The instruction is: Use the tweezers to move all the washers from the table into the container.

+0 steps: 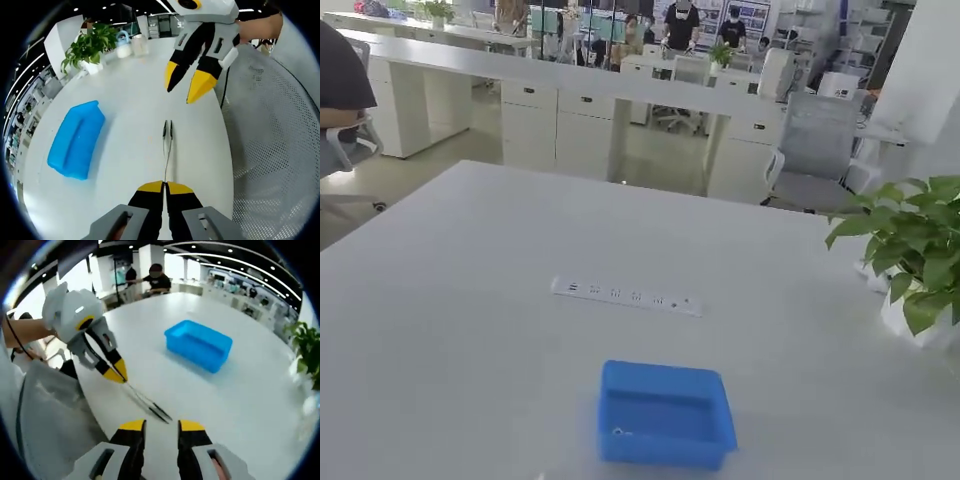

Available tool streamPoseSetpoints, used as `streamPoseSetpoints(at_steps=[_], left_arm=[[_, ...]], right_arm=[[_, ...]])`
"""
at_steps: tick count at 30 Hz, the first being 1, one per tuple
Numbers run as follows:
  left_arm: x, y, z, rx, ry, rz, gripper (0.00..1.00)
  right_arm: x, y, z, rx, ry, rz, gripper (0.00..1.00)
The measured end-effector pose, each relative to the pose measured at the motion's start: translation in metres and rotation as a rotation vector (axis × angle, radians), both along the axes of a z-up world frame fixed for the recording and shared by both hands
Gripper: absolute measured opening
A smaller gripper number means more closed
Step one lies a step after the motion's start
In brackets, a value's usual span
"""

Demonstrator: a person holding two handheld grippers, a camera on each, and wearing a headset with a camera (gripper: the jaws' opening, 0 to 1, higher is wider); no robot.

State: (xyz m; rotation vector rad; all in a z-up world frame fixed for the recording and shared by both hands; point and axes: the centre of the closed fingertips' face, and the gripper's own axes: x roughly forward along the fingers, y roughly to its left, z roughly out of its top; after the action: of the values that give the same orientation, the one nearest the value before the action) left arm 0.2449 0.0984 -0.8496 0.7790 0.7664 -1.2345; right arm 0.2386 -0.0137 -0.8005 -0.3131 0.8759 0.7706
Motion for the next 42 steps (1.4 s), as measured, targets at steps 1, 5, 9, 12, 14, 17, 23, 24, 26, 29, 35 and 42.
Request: streamPoseSetpoints(at_steps=[1,5,9,12,14,17,23,24,26,29,35,42], left_arm=[[0.000,0.001,-0.003,0.005,0.005,0.004,0.00],[0.000,0.001,-0.005,0.015,-0.002,0.008,0.00],[0.001,0.000,-0.010,0.026,-0.004,0.019,0.00],[0.000,0.001,-0.015,0.032,0.002,0.037,0.00],[0.002,-0.002,-0.013,0.006,-0.007,0.068,0.00],[0.000,0.000,-0.011,0.000,0.002,0.103,0.07],[-0.013,0.001,0.012,-0.110,0.110,0.283,0.34],[-0.013,0.001,0.018,-0.127,0.104,0.294,0.36],[-0.012,0.003,0.033,-0.169,0.096,0.375,0.43],[-0.007,0.011,0.059,-0.252,0.059,0.481,0.52],[0.002,0.030,0.098,-0.374,-0.042,0.617,0.66],[-0.003,0.046,0.126,-0.447,-0.100,0.725,0.82]], right_arm=[[-0.002,-0.003,0.002,0.005,0.007,-0.025,0.23],[-0.005,-0.010,0.011,0.021,-0.003,-0.069,0.23],[-0.007,-0.013,0.019,0.041,-0.020,-0.093,0.25],[-0.008,-0.016,0.025,0.046,-0.040,-0.105,0.27],[-0.007,-0.018,0.030,0.060,-0.057,-0.121,0.26],[-0.007,-0.019,0.033,0.091,-0.063,-0.146,0.27],[-0.003,-0.019,0.049,0.172,-0.094,-0.201,0.30],[-0.002,-0.020,0.051,0.182,-0.101,-0.206,0.30],[-0.002,-0.023,0.052,0.189,-0.109,-0.215,0.33],[0.000,-0.028,0.059,0.207,-0.132,-0.238,0.35],[0.006,-0.036,0.069,0.244,-0.164,-0.286,0.43],[0.012,-0.041,0.070,0.226,-0.207,-0.318,0.57]])
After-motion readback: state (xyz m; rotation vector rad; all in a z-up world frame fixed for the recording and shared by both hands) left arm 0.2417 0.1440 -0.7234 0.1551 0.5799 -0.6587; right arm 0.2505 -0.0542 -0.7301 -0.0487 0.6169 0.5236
